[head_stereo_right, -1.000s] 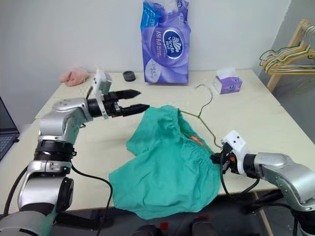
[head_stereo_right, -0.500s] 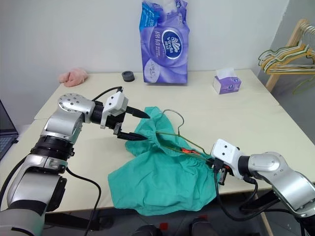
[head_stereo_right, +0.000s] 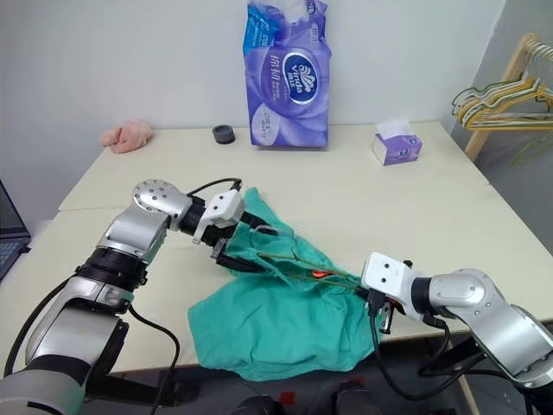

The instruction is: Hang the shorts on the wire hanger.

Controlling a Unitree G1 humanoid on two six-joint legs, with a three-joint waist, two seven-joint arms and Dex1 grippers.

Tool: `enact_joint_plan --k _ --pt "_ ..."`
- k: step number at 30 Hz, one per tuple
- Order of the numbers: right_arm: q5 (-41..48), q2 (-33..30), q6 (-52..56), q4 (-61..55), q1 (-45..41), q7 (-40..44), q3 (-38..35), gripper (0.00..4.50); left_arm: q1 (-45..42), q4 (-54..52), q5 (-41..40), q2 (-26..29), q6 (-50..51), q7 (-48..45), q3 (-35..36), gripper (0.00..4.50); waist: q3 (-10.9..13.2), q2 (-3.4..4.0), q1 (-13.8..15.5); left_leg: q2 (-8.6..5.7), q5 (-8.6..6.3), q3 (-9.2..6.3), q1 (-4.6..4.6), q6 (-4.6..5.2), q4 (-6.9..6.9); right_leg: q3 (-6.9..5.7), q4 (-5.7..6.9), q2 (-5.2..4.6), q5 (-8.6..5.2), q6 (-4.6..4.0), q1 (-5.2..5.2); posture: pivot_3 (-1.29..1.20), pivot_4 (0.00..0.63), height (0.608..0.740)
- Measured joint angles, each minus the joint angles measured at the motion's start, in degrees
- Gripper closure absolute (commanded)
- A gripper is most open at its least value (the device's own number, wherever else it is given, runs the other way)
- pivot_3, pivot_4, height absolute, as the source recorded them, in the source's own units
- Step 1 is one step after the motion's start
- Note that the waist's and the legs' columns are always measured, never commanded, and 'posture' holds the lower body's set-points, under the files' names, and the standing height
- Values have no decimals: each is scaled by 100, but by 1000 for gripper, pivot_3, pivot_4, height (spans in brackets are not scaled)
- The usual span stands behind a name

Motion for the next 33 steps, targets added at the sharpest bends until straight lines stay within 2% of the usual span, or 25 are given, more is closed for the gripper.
enact_joint_plan --k 13,17,22,25,27,32,33 --pt "-115 30 -51 -58 -55 101 5 4500 71 -97 -197 324 -118 2 -622 19 0 0 -76 0 0 -1 0 0 2 -1 2 0 0 0 0 -192 66 740" --pt "-150 37 -64 -59 -63 113 5 4500 144 -97 -197 275 -48 1 -636 814 0 0 -78 0 0 -1 1 0 2 -1 2 0 0 -1 0 -192 66 740" --pt "-247 32 -68 -59 -106 173 14 4500 163 -94 -177 95 111 -1 -540 2377 0 0 -78 0 0 -1 0 0 5 -1 3 0 0 0 1 -188 65 740" --pt "-310 24 -56 -7 -106 191 6 4500 289 -185 -137 20 88 2 -475 3105 -1 1 -78 0 0 -1 1 0 5 -1 4 0 0 -1 1 -185 65 740" --pt "-357 16 -39 41 -104 218 10 4500 412 -285 -67 -35 67 3 -462 3257 -1 1 -77 0 0 -1 1 0 5 0 5 0 1 -1 1 -185 65 740" --pt "-548 13 -110 47 -104 263 86 4500 487 -358 63 -74 -20 5 -372 3259 -1 1 -76 0 0 -1 2 0 7 -1 7 0 1 -1 2 -186 64 740" --pt "-576 13 -143 47 -103 267 89 4248 493 -358 78 -77 -34 5 -358 3259 -1 1 -76 0 0 -1 2 0 8 -1 7 0 1 -1 2 -186 64 740"
